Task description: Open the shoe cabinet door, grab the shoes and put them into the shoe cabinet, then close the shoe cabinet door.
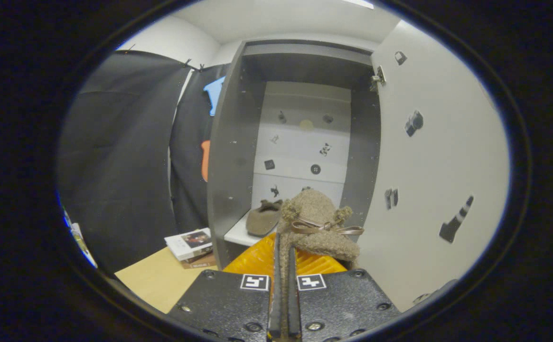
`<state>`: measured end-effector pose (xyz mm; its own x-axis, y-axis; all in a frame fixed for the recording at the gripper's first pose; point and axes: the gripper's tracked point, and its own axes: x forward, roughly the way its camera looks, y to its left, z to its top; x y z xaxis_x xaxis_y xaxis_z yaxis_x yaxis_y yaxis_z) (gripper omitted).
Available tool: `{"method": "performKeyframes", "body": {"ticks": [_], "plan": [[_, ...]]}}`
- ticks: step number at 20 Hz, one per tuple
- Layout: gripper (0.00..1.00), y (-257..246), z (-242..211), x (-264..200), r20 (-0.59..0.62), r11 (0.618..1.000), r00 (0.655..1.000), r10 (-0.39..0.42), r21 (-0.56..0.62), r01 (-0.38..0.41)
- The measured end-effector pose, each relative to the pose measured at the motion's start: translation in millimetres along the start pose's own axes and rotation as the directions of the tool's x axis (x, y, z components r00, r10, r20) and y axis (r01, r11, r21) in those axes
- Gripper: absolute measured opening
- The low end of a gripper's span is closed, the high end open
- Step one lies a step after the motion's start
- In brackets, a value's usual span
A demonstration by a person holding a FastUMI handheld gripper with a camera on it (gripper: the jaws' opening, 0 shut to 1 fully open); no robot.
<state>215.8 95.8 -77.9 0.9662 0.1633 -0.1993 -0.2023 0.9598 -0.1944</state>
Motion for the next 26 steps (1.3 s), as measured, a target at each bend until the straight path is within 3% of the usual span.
{"method": "performKeyframes", "body": {"ticks": [4, 8, 11, 18, 26], "plan": [[0.08, -1, 30, 55, -0.015, 1.0, 1.0, -0.001, 0.027, 0.002], [0.08, -21, 35, 121, -0.06, 0.997, 0.996, -0.071, -0.013, 0.07], [0.09, -22, 32, 168, -0.085, 0.997, 0.994, -0.072, -0.012, 0.071], [0.08, -23, -15, 261, -0.171, 0.996, 0.983, -0.073, -0.061, 0.064], [0.09, -38, -58, 306, -0.246, 0.994, 0.964, -0.105, -0.064, 0.092]]}}
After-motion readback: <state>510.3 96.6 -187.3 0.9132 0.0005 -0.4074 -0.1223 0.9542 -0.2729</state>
